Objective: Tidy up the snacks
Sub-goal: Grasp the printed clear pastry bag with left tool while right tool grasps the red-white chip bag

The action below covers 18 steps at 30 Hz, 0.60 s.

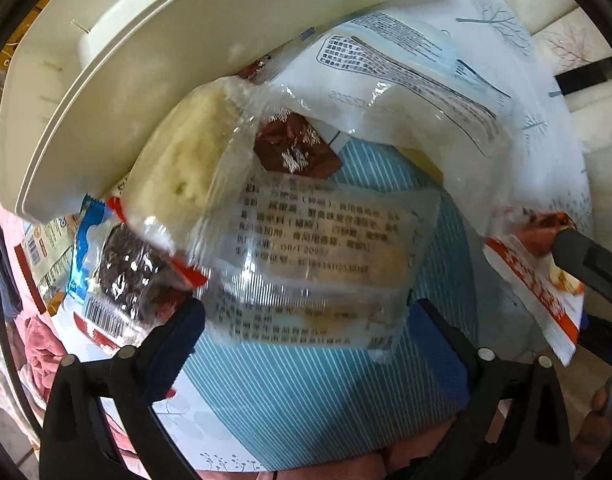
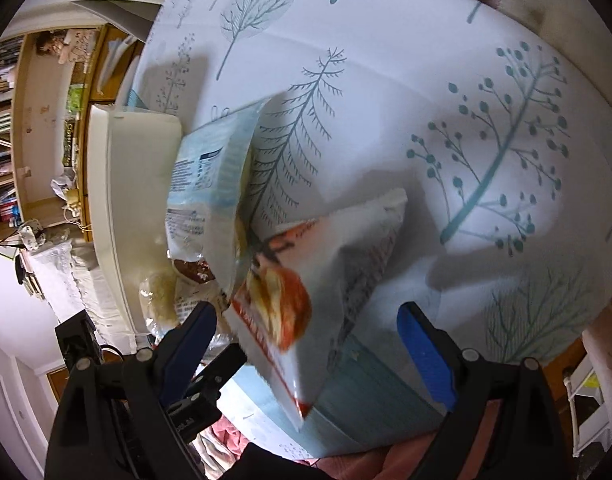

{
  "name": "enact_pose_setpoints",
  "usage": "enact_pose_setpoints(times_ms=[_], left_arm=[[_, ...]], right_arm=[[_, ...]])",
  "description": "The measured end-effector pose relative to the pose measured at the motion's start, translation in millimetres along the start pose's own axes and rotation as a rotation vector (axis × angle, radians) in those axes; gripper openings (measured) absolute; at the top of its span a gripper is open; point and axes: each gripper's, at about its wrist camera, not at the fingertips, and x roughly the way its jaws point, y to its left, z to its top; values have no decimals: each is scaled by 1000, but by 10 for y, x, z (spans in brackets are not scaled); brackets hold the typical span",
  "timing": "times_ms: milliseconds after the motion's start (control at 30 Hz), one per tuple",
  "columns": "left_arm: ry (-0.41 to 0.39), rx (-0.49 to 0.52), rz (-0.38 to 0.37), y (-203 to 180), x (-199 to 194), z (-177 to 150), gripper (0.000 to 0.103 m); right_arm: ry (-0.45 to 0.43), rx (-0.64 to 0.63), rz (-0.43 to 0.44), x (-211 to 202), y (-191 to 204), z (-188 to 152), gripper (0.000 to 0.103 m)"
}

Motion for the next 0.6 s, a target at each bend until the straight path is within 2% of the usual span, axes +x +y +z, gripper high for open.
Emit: enact_pose_setpoints(times_ms=[333,600], left_arm=[[17,0,56,-167,173,329,102],[21,-17,59,-249,261,409,102]], right_arm=[[77,-21,-102,131,63,214,92],[108,-42,-117,173,107,256,90]])
